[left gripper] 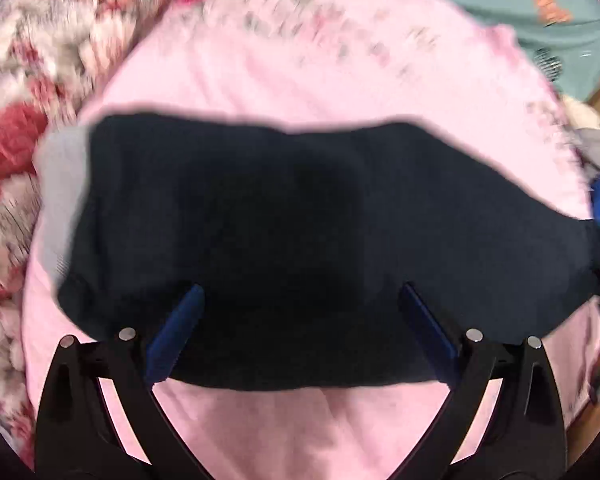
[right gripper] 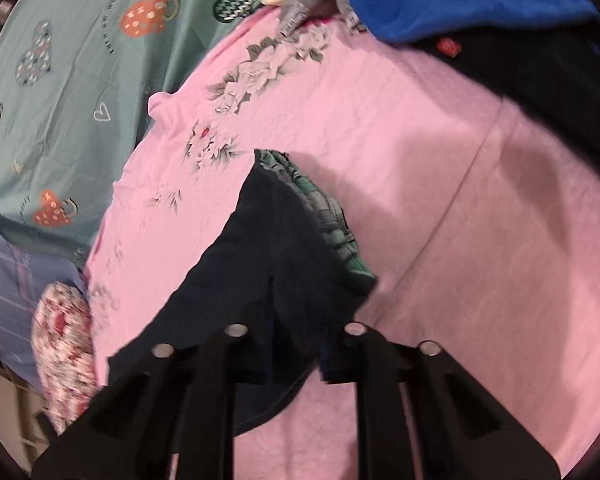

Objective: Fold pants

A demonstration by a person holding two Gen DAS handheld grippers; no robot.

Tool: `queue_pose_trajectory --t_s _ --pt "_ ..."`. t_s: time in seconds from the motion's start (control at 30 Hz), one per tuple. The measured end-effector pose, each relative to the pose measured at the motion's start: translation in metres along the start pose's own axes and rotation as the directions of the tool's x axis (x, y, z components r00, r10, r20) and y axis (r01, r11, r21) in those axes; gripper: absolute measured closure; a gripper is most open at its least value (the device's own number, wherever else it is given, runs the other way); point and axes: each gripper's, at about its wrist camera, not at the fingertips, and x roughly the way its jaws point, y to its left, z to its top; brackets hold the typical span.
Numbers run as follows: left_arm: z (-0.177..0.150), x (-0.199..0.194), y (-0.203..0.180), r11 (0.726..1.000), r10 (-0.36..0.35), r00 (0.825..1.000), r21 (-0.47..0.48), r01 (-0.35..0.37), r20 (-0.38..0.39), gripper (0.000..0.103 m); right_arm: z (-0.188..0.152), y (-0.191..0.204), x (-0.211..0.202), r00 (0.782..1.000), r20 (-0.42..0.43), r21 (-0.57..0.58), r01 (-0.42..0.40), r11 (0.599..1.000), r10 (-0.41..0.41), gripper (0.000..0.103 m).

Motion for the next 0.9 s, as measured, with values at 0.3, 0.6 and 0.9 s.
queue_pose_trajectory --t_s 0.3,0.6,0.9 --pt "-0.008 -0.017 0.003 0.999 -0.045 0.999 -0.024 0.046 0.028 0.004 -0.034 0.144 -0.027 0.977 -0.068 -0.314 -0.212 0.926 0.200 0.091" --pt "-0.019 -0.033 0.009 0.999 -0.022 0.999 -0.033 0.023 0.048 0.004 -0.174 0.235 0.104 0.877 -0.481 -0.523 -0.269 0.809 -0.019 0.070" --pt "-0.011 -0.040 -0.022 0.998 -0.056 0.997 0.019 0.055 0.062 0.004 -0.125 0.220 0.052 0.803 -0.528 -0.375 -0.513 0.772 0.277 0.040"
